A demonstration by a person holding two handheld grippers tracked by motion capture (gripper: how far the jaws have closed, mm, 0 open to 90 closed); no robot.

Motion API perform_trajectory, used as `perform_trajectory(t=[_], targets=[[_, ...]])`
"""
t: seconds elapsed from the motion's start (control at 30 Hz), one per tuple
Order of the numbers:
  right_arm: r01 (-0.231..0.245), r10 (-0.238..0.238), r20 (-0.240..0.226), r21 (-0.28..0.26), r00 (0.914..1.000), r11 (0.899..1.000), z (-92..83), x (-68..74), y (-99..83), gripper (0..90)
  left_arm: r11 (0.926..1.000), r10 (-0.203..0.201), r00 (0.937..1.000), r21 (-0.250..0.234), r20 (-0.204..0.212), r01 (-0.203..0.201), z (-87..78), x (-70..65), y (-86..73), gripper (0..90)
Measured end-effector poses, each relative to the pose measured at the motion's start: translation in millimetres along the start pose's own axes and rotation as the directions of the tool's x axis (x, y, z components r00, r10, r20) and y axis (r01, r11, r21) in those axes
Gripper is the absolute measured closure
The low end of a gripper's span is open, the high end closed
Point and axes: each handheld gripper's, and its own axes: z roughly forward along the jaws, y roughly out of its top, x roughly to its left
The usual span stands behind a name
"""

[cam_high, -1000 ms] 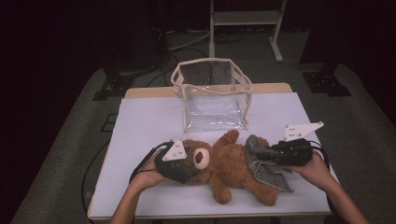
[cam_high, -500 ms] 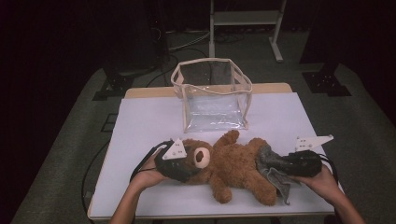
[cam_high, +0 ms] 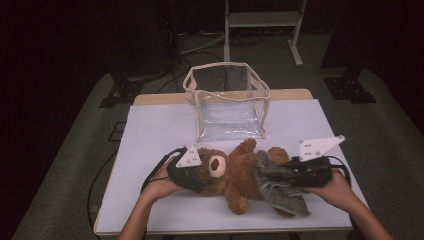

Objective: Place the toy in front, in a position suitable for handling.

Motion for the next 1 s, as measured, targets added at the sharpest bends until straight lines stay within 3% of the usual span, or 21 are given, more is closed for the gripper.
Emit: perform_trajectory(t=[0.1,0.27,0.5,0.63,0.77,1.0], targets=[[0.022,-0.021,-0.011,0.039,0.9997,0.999,26.4,-1.8,10.0,75.5,0.9999,0.01,0.9999,0.007,0.001,-0.01,-1.0,-0.2,0.6,20.8],[0.035,-0.034,-0.01,0.087,0.9994,0.996,47.5,-7.4,4.5,75.5,0.9998,0.012,0.9999,-0.018,0.002,-0.012,-6.6,0.8,-2.6,17.9],[-0.029,0.029,0.0,0.052,0.9996,0.998,33.6,-14.0,-21.7,75.7,0.9996,0.013,0.9999,-0.023,-0.01,-0.014,-20.2,7.4,-9.0,11.2],[-0.055,0.054,0.021,0.041,0.9983,0.998,22.9,-13.8,-34.9,75.7,0.9998,-0.005,1.0,-0.021,0.0,0.005,-18.6,10.7,-12.8,11.0],[-0.082,0.081,0.034,0.02,0.9961,0.996,17.3,-11.4,-49.3,75.7,0.9999,-0.003,0.998,-0.015,0.064,0.004,-11.4,7.3,-15.7,18.6],[-0.101,0.098,0.085,0.026,0.9915,0.995,6.0,-19.2,-60.9,75.7,0.9998,-0.019,0.994,0.002,0.107,0.019,-2.1,-4.3,-18.7,22.6]])
